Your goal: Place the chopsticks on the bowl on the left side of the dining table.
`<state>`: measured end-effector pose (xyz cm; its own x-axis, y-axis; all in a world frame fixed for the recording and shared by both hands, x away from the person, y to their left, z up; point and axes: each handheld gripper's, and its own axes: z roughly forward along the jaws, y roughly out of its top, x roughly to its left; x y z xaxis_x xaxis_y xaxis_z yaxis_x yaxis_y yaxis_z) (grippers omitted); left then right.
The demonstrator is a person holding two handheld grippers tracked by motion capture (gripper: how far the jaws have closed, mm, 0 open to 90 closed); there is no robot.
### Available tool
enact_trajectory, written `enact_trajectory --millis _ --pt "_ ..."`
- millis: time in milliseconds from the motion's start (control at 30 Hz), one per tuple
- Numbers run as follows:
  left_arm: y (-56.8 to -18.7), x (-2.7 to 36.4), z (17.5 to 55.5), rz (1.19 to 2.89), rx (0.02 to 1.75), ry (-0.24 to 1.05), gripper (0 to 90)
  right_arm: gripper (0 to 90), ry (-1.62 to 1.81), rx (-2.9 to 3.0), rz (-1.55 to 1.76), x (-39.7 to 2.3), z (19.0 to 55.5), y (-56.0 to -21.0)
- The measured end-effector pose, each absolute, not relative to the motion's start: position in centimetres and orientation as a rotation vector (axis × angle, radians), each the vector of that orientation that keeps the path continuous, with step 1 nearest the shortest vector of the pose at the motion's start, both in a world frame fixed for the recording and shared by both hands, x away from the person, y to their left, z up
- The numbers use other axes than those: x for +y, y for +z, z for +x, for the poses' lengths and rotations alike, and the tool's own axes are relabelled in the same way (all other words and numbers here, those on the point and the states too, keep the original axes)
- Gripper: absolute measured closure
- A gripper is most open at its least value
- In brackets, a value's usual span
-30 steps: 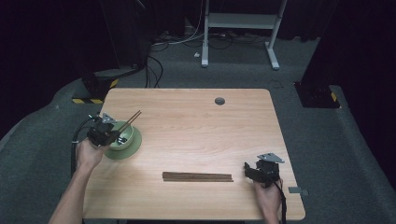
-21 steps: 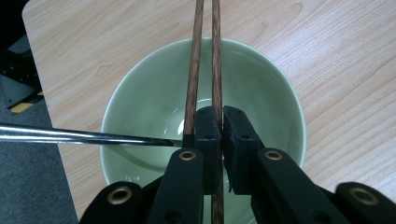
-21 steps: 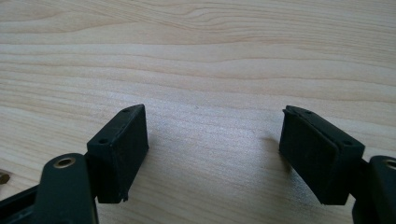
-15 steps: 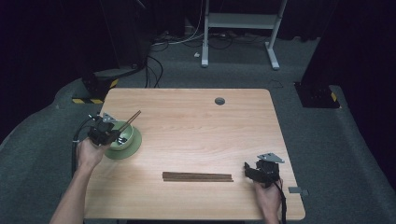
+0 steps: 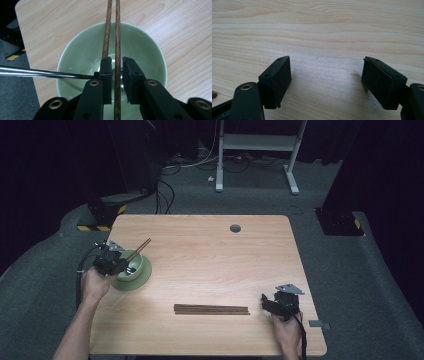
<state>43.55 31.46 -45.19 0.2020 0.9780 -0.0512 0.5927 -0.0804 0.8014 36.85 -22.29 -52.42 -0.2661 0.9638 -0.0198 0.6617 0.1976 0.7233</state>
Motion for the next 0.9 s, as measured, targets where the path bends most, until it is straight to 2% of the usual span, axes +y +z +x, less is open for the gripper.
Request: enact_trajectory --millis 133,433,733,900 --pt "-44.8 31.4 43.0 1.772 1.459 0.685 73.9 23.2 0.839 2.003 1.511 -22.3 36.8 -52.4" --pt "-43.8 31.9 41.7 1.654 1.460 0.650 70.3 23.2 0.839 2.003 1.509 -22.3 36.9 -52.4" --pt "-43.4 32.5 39.7 1.554 1.504 0.633 59.6 23.2 0.839 2.003 1.509 -22.3 36.9 -52.4" --pt "-43.7 32.4 38.2 1.513 1.528 0.671 54.2 23.2 0.839 2.004 1.507 -22.3 36.8 -52.4"
